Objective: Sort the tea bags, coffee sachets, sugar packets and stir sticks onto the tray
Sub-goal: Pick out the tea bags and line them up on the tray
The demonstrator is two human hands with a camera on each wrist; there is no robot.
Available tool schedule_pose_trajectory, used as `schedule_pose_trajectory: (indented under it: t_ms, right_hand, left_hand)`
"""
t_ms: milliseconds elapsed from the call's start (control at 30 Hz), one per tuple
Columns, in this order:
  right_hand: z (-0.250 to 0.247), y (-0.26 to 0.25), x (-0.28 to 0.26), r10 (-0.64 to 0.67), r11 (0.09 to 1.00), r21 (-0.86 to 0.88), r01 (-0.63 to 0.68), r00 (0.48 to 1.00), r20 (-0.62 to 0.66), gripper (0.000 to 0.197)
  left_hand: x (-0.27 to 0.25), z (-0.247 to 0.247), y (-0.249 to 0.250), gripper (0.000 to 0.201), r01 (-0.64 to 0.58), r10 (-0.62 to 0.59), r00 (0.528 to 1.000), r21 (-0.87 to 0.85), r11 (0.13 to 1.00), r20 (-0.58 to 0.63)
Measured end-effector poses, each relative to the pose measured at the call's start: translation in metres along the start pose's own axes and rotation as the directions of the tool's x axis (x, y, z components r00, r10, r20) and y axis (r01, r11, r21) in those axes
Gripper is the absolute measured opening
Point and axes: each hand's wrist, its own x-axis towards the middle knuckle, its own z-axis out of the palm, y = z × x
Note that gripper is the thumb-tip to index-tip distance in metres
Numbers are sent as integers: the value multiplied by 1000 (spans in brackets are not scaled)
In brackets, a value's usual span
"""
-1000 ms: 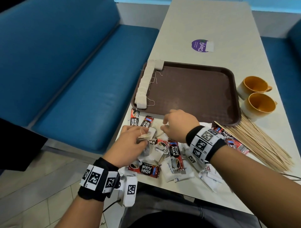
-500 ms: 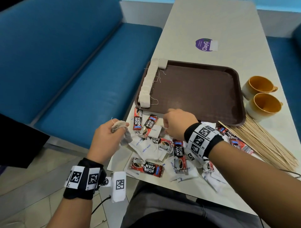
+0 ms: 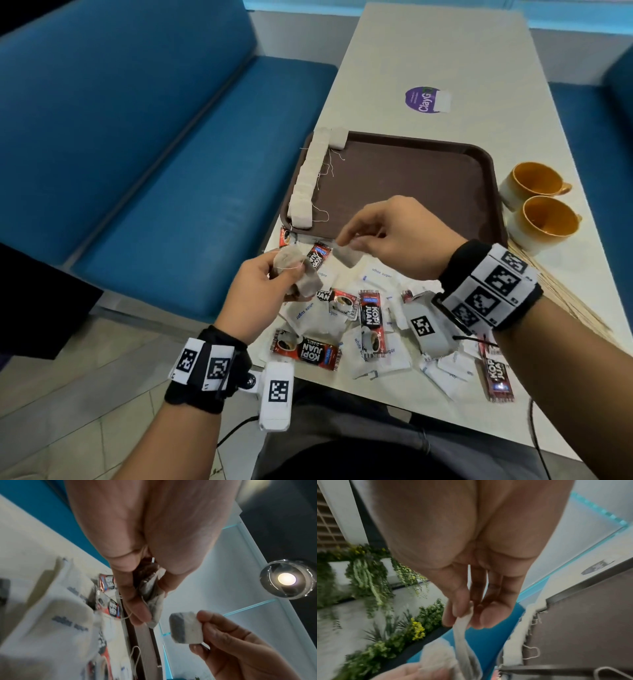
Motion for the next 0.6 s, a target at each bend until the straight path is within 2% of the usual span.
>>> schedule_pose_trajectory:
  t_ms: [167, 300, 433, 500, 600]
  right_hand:
    - [10, -18, -5, -83, 996, 53, 76, 989, 126, 26]
    - [21, -17, -4, -77, 993, 98, 71, 995, 57, 36]
    - [28, -13, -3, -64, 990, 122, 64, 998, 3, 38]
    - [30, -12, -1, -65, 991, 112, 66, 998, -14, 37]
    - [33, -12, 4, -57, 993, 102, 60, 998, -28, 32]
  left_hand:
    - [-3, 21, 17, 16, 26, -9, 994, -155, 988, 112]
    - [-8, 28, 22, 26, 129, -82, 982, -283, 951, 171]
    - [-14, 26, 23, 25, 206, -105, 959, -390, 897, 264]
    - [-13, 23, 20, 29, 214, -90, 953, -432, 876, 290]
    - [-13, 17, 9, 37, 186, -69, 957, -411, 893, 283]
